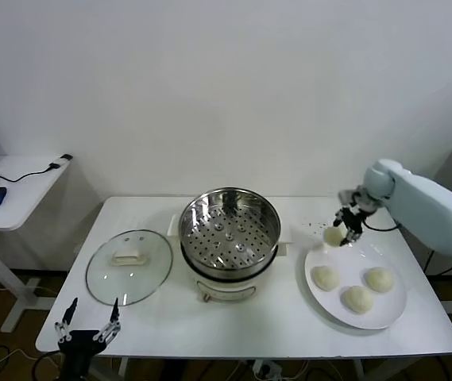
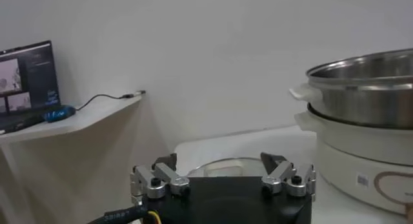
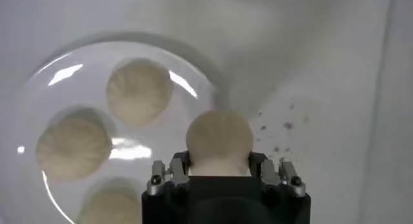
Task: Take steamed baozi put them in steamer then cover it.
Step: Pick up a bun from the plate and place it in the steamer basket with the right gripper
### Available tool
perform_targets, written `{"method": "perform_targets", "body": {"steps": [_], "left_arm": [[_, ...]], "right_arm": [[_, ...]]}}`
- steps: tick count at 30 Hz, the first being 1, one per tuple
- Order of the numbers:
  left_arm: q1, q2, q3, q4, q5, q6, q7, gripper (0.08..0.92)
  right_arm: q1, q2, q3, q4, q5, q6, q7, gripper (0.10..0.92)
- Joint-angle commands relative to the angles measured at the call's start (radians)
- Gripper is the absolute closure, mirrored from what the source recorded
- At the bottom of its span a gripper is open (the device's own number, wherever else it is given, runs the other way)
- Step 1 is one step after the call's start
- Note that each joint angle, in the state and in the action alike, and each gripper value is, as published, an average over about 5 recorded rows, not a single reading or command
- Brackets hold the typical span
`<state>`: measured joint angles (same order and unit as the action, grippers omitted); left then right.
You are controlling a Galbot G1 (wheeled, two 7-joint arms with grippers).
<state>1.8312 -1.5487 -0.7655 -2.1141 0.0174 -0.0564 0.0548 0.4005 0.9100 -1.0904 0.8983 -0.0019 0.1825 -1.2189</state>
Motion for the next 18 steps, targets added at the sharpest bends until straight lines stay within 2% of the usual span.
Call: {"method": "perform_targets", "body": {"steps": [1, 5, 12, 18], "left_arm": [[0.010, 0.006, 0.000, -0.024, -0.015, 0.007, -0.014, 0.177], [0.013, 0.006, 0.014, -0.022, -0.007, 0.003, -0.015, 0.177], [0.001, 0.005, 0.018, -0.014, -0.004, 0.006, -0.017, 0.177], [-0.014, 0.001, 0.024, -0.014, -0.013, 0.014, -0.047, 0.177]], "right_arm": [[0.347, 0.066, -0.242, 0.106, 0.060, 0.258, -0.046, 0.423], [0.401, 0.166, -0.221, 0.130, 0.007, 0.365, -0.029, 0.423], [0.347, 0.327, -0.131, 0.226, -0.133, 0.429, 0.017, 0.423], [0.186, 0.430, -0.026, 0.204, -0.420, 0.531, 0.058, 0.423]]}}
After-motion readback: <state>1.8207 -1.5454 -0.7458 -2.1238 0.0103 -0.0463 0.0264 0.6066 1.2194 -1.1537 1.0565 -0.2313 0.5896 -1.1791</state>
